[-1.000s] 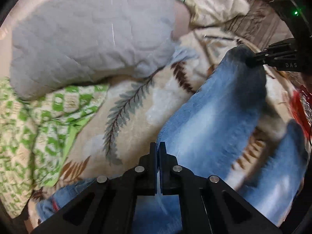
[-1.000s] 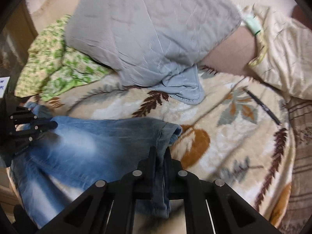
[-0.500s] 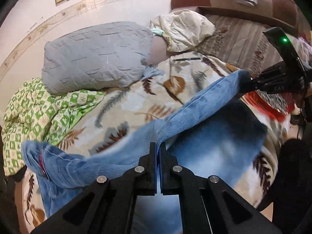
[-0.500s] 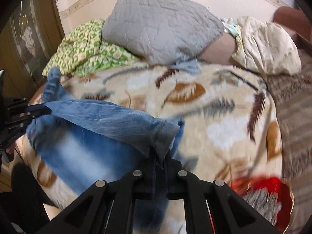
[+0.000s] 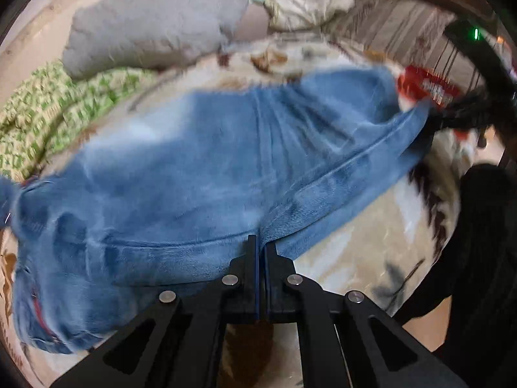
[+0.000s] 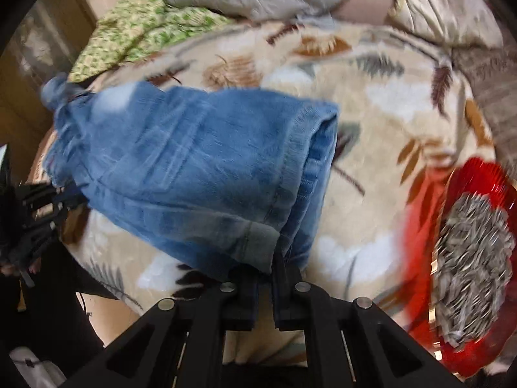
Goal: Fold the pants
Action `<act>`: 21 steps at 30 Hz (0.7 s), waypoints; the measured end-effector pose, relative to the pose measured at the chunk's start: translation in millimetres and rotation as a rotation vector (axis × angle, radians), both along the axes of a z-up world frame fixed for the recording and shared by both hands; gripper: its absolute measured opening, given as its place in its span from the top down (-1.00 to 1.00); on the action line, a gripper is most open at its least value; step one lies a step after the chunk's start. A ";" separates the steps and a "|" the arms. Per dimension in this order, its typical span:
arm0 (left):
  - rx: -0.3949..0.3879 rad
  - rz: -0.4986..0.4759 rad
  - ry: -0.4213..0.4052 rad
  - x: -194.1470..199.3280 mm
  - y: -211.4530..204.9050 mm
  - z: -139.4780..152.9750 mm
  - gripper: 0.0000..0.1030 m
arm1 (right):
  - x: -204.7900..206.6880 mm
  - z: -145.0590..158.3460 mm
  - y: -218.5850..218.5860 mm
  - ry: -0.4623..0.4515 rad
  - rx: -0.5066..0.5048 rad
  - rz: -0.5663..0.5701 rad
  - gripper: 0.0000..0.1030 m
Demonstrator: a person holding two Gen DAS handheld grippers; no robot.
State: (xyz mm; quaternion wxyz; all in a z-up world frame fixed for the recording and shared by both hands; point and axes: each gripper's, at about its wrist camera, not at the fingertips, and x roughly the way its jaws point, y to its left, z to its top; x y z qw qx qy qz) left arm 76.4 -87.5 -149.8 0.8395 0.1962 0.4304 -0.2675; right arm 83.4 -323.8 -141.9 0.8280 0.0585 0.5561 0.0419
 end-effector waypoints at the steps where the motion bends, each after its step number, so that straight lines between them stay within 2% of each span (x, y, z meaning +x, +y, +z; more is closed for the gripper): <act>1: 0.004 -0.007 -0.029 -2.7 -2.0 -1.1 0.95 | 1.2 -3.0 -1.5 0.006 0.005 -0.018 0.77; 2: 0.011 -0.012 -0.040 -5.2 -3.2 -0.6 0.95 | 2.4 -4.4 -2.1 0.015 0.001 -0.035 0.74; 3: 0.020 -0.021 -0.044 -6.3 -4.5 0.0 0.93 | 2.2 -3.2 -1.6 0.014 -0.013 -0.042 0.57; 5: -0.016 -0.047 -0.033 -10.4 -2.5 6.8 0.59 | 0.5 2.4 0.6 0.006 -0.063 -0.051 -0.31; 6: -0.040 -0.058 -0.022 -13.2 -0.7 10.1 -0.16 | -1.9 7.1 1.2 -0.004 -0.076 -0.057 -0.76; 7: -0.062 -0.060 -0.023 -16.4 2.2 15.0 -0.85 | -5.9 14.2 4.2 -0.032 -0.077 -0.060 -0.76; 8: -0.080 -0.055 -0.048 -20.3 4.9 21.4 -0.97 | -9.9 19.7 5.0 -0.049 -0.079 -0.062 -0.76; 10: -0.105 -0.048 -0.096 -27.2 9.1 33.9 -0.97 | -15.0 29.6 2.8 -0.060 -0.082 -0.078 -0.76; 14: -0.111 0.011 -0.094 -23.8 23.4 55.5 -0.98 | -19.8 54.5 3.1 -0.106 -0.088 -0.086 -0.76; 17: -0.182 0.099 -0.080 -16.9 53.0 72.3 -0.98 | -22.7 74.3 11.3 -0.162 -0.091 -0.059 -0.99; 21: -0.284 0.259 -0.060 -5.9 111.8 89.2 -0.99 | -13.5 92.0 38.8 -0.223 -0.109 0.025 -0.99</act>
